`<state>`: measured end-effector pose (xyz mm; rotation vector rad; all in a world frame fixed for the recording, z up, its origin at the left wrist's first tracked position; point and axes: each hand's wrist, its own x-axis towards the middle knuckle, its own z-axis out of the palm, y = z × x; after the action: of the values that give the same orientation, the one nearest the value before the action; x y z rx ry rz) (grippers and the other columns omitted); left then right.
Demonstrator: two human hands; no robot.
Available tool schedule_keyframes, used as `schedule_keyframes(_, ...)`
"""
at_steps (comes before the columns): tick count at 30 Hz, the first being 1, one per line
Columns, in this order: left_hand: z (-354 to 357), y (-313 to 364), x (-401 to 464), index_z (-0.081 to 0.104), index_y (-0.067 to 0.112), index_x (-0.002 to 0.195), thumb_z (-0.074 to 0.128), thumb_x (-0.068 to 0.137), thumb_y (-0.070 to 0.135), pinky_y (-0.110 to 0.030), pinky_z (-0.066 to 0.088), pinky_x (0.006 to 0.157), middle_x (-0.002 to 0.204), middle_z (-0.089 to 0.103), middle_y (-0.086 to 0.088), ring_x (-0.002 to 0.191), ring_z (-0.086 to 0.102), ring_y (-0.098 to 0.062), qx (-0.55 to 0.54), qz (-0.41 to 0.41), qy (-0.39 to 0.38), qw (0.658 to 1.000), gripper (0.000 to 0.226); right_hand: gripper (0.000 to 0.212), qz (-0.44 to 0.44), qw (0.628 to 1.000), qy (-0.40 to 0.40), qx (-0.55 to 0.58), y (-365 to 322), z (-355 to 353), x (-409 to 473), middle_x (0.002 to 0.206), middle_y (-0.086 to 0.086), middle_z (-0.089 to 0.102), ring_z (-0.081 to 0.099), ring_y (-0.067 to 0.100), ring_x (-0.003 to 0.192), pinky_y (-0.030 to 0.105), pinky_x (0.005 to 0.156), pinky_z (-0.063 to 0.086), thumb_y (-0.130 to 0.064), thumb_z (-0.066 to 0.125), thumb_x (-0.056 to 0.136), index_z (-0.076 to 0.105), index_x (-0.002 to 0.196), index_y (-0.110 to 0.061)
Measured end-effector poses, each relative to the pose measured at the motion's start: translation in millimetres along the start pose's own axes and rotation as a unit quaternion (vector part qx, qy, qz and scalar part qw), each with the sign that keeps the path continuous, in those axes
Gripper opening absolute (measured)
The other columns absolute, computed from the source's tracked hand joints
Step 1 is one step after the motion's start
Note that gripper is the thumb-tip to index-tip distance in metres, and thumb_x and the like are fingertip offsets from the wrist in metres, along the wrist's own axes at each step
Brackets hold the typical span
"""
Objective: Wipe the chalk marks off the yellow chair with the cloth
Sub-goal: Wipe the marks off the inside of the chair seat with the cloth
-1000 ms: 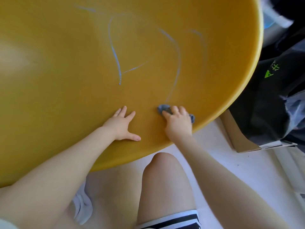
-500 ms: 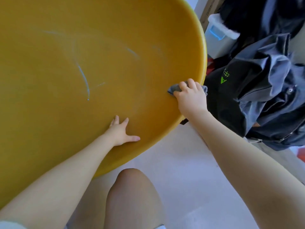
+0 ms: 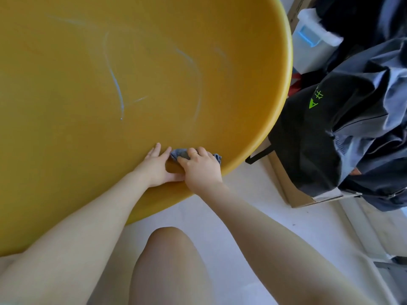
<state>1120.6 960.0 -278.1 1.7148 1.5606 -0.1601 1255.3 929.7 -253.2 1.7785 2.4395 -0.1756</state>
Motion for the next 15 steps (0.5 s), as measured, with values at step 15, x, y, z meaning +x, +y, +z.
schedule_keyframes(15,-26,-24,24,-0.009,0.019,0.15,0.063,0.061,0.074,-0.035,0.013,0.117,0.157,-0.018,0.005,0.146,-0.008,-0.013,0.149,0.084,-0.003,0.985,0.127,0.042,0.17,0.981,0.087,0.025,35,-4,66,0.14,0.011,0.04,0.025,0.03,0.133,0.038,0.107,0.027,-0.008,0.037,0.092,0.049,0.131,-0.015)
